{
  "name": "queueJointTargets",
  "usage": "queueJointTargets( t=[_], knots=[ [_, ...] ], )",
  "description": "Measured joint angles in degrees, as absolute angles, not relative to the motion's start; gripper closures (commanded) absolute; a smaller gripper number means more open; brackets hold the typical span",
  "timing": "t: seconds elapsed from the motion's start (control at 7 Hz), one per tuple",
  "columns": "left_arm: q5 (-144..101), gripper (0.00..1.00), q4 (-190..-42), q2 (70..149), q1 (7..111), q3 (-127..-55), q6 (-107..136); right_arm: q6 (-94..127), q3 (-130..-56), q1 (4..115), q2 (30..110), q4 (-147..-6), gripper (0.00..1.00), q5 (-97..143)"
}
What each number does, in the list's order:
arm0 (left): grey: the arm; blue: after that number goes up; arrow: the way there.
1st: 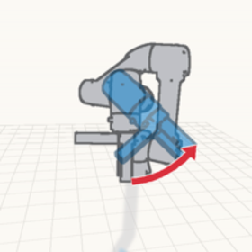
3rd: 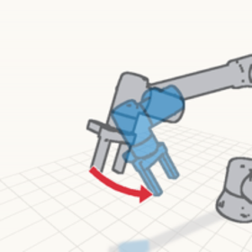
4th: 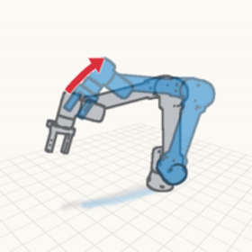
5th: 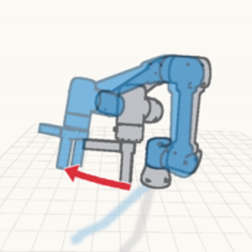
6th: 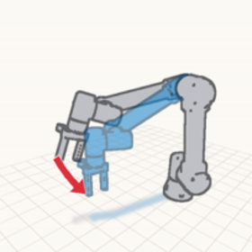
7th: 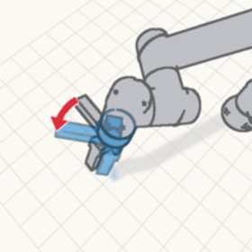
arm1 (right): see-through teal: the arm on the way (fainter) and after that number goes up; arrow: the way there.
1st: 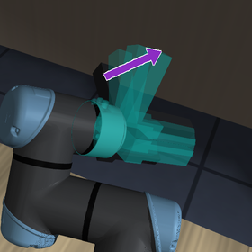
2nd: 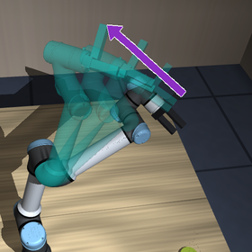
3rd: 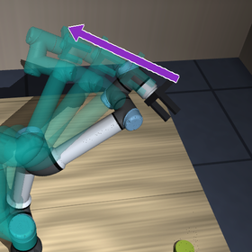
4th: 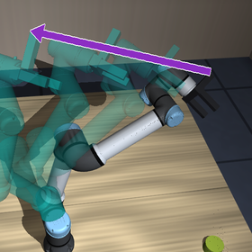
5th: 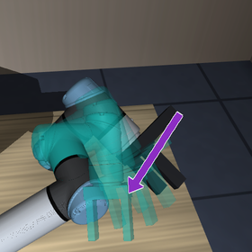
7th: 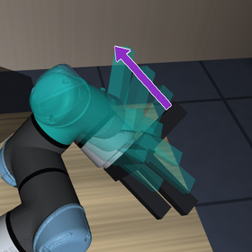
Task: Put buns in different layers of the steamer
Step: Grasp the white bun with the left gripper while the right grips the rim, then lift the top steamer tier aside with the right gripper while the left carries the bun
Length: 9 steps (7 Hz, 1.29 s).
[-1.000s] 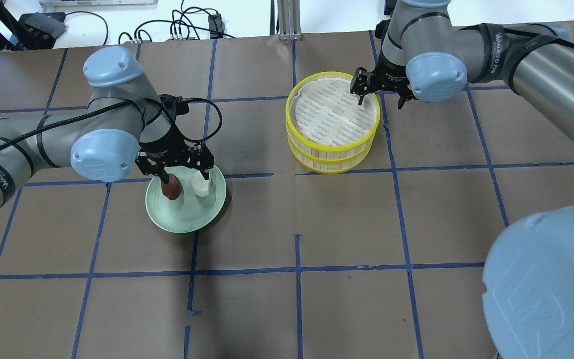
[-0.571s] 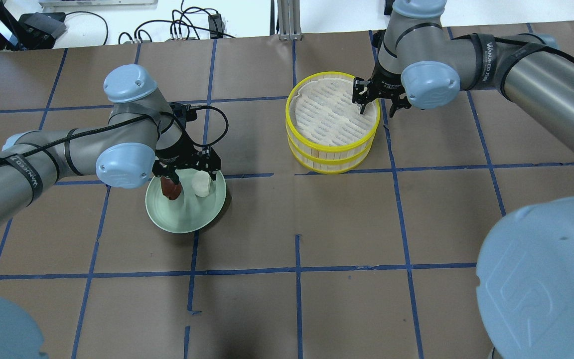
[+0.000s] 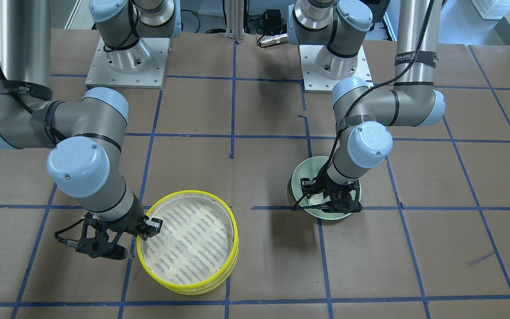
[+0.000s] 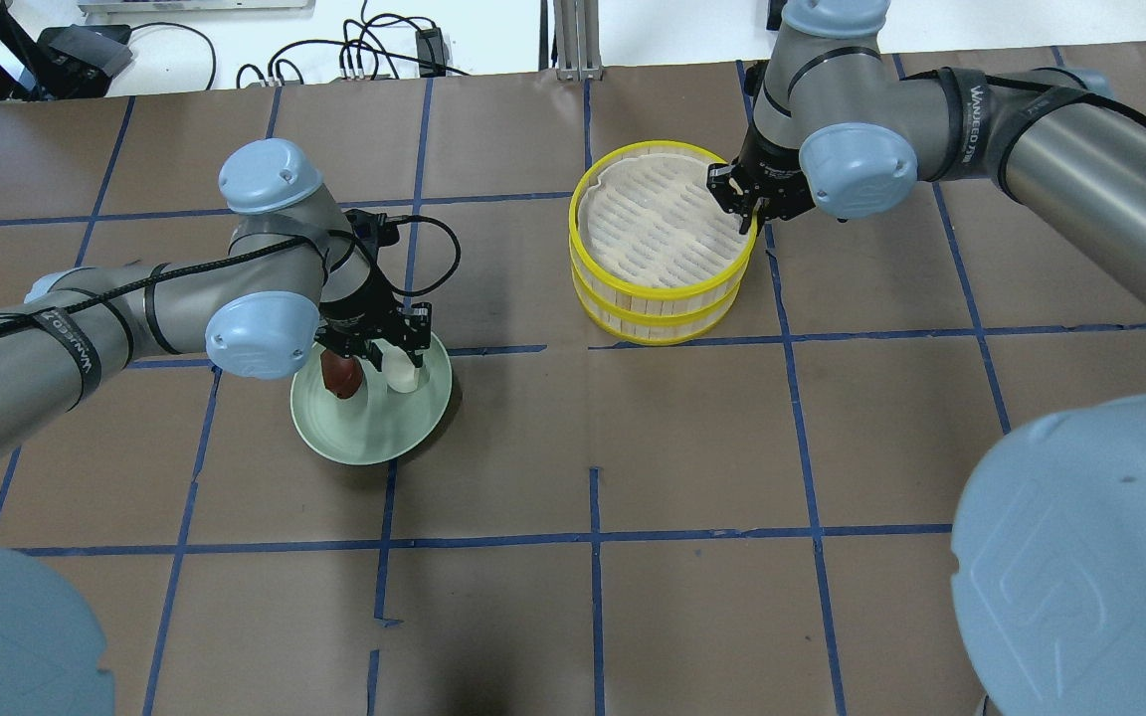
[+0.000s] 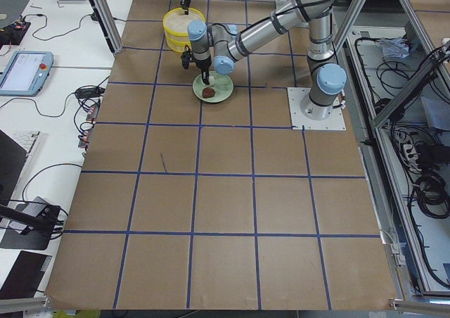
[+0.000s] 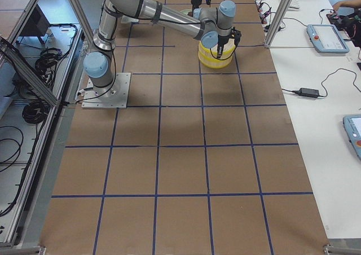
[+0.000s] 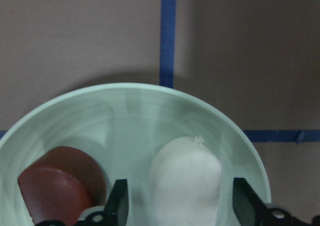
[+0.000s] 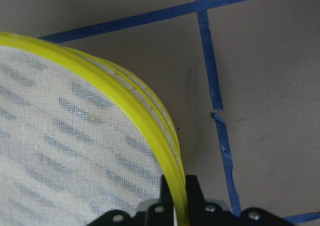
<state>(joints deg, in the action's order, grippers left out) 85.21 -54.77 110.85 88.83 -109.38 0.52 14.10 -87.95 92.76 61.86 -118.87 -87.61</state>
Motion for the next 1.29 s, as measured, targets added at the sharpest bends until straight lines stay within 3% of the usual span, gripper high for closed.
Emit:
queueJointTargets(
  t=[0.43, 0.71, 1.29],
  knots=[
    [85.17, 0.96, -56.42, 107.31, 90.44, -107.23, 1.0, 14.3, -87.62, 92.78, 63.51, -117.76, 0.83, -87.6],
    [85.41, 0.96, -65.9, 104.12, 93.36, -100.62, 5.16, 11.95, -85.73, 91.85, 66.73, -112.61, 0.83, -87.65],
    [84.43, 0.95, -75.29, 101.0, 98.92, -91.56, 14.08, -7.99, -83.25, 78.31, 69.59, -107.33, 0.83, -87.92]
  ],
)
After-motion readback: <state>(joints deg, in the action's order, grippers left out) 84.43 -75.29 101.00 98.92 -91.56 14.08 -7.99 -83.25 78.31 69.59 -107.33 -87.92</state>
